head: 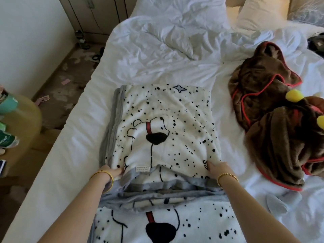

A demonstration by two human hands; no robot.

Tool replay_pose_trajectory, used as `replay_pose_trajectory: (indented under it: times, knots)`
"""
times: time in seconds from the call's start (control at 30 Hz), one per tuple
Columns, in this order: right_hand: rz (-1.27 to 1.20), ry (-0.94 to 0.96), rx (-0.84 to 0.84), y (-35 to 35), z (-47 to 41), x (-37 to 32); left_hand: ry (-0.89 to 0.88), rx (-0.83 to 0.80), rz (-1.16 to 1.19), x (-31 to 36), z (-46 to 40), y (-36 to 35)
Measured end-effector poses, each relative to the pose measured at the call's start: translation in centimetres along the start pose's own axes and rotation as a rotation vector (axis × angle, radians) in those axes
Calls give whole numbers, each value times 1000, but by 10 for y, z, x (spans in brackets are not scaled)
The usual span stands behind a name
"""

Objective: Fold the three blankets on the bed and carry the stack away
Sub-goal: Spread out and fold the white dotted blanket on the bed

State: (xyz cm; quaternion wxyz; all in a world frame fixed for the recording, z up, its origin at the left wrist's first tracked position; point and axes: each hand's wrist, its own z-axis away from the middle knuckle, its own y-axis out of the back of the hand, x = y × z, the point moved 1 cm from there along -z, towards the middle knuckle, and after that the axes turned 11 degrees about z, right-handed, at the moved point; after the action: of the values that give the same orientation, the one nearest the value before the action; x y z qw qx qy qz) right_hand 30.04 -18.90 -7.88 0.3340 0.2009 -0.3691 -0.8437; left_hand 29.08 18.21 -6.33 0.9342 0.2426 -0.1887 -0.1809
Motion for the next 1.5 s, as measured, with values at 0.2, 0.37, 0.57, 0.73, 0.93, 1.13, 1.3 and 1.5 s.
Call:
replay_pose_trajectory:
  times: [0.2, 0.37, 0.57, 0.73, 0.93, 1.13, 1.3, 1.5]
  knots:
    - [-267, 107, -111, 0, 0, 9, -319, 225, -111, 1, 24, -22]
    - [-263, 117, -25, -24, 20, 13, -680, 372, -464, -9, 49, -67]
    - [-566, 69, -124, -20, 24, 9, -518, 418, -287, -14, 37, -36]
    - [-677, 33, -161, -1, 18, -13, -380, 515, -88, 6, 33, 16]
    - [-1421, 53, -264, 42, 19, -51, -162, 242, 777, 57, 29, 73]
    - [-1526, -56, -278, 48, 17, -54, -20, 5, 482, 29, 19, 44]
    - [-1039, -84, -182, 9, 3, 8, -107, 5, -91, -16, 19, -13]
    - [-797, -85, -78, -11, -5, 30, -153, 259, -93, -27, 25, -25]
